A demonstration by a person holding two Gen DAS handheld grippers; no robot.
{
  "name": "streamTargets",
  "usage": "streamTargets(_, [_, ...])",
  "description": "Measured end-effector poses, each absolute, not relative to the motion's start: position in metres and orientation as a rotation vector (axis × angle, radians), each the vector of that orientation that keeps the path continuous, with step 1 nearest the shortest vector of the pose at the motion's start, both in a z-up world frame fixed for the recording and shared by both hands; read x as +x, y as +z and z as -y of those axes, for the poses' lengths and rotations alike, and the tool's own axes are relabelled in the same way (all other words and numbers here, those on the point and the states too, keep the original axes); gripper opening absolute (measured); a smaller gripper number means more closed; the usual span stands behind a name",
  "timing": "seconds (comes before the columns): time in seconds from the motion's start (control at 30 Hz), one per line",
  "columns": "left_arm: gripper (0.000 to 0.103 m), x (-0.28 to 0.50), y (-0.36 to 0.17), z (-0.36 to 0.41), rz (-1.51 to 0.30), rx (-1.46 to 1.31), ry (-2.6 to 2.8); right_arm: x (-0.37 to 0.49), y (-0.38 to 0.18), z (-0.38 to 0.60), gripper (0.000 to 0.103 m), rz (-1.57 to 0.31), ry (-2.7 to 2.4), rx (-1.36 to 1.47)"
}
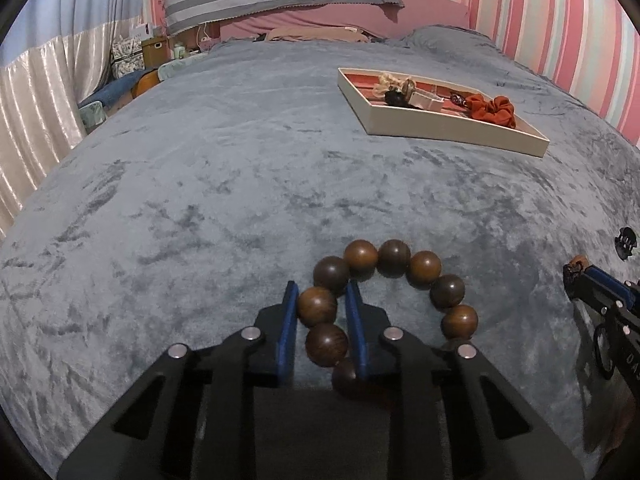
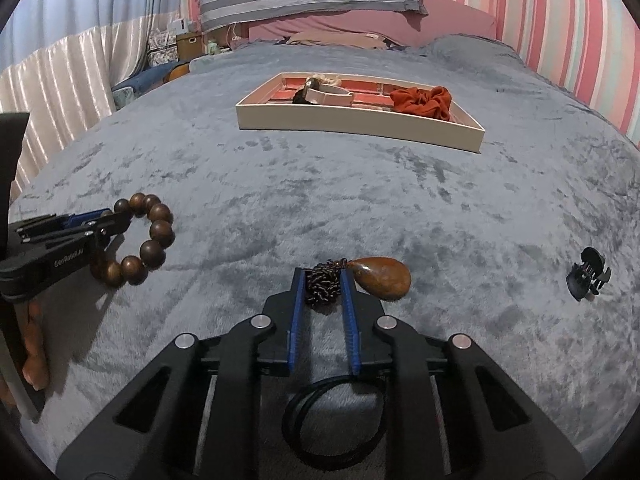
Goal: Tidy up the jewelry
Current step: 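Grasp the wooden bead bracelet with the left tool while the right tool grasps the brown pendant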
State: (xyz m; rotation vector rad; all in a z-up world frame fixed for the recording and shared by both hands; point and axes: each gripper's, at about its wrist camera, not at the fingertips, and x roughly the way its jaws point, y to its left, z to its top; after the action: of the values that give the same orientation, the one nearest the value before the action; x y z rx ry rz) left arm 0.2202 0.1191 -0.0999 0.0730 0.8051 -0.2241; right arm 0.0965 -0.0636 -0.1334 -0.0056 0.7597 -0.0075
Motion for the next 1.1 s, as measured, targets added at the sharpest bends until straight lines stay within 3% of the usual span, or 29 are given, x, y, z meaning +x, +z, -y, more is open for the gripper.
streamTargets(1.1, [0.020, 0.204, -0.078, -0.119, -0.709, 0.049, -0.228, 0.091, -0.120, 0.075, 0.010, -0.723, 0.023, 0.058])
